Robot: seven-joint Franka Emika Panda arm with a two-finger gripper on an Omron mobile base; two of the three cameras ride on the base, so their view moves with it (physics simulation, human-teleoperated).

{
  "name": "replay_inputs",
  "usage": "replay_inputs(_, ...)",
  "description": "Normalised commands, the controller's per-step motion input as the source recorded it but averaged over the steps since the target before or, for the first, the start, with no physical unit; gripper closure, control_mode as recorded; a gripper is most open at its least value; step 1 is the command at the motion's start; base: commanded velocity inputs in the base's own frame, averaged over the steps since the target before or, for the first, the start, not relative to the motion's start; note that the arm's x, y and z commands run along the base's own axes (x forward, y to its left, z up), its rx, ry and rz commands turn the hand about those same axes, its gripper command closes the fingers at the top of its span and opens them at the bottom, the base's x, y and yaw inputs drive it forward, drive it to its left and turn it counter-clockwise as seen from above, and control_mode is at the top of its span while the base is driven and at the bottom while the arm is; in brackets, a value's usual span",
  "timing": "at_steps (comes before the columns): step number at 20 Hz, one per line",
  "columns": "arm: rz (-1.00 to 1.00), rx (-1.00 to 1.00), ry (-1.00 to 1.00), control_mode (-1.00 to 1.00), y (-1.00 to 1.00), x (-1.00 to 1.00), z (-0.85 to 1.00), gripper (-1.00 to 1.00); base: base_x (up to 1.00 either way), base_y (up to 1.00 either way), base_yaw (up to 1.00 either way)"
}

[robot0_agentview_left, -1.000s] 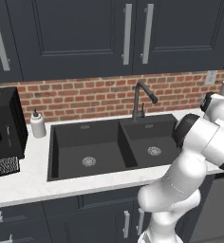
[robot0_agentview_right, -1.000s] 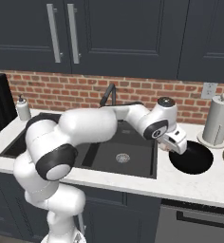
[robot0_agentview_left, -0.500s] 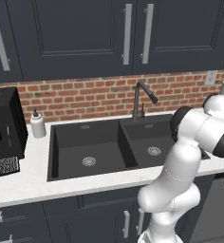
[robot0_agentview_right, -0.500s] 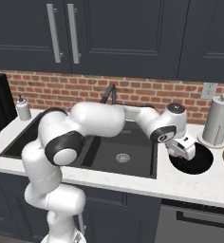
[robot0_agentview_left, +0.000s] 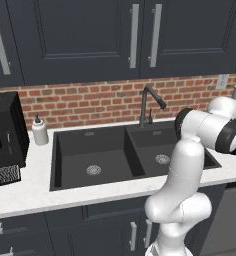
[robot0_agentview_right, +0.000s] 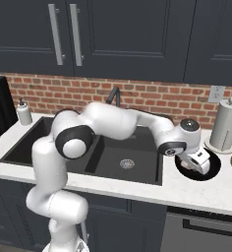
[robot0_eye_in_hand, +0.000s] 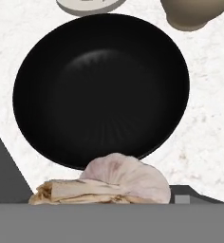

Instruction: Pick the garlic from the sink and place it in the bowl. Then pick the bowl and place it in the microwave. Then close the microwave door and press the start button.

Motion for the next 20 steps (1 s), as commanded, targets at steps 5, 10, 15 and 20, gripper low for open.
replay_inputs(5, 0.00, 0.00, 0.00, -1.00, -0.18, 0.19, -0.19, 1.00, 0.00, 0.00, 0.00)
replay_inputs(10, 0.00, 0.01, 0.00, -1.00, -0.07, 0.09, -0.04, 1.00, 0.00, 0.00, 0.00)
replay_inputs(15, 0.00, 0.00, 0.00, -1.00, 0.00, 0.16, -0.04, 1.00, 0.00, 0.00, 0.00)
replay_inputs(20, 0.00, 0.00, 0.01, -1.00, 0.01, 0.28, -0.26, 1.00, 0.00, 0.00, 0.00)
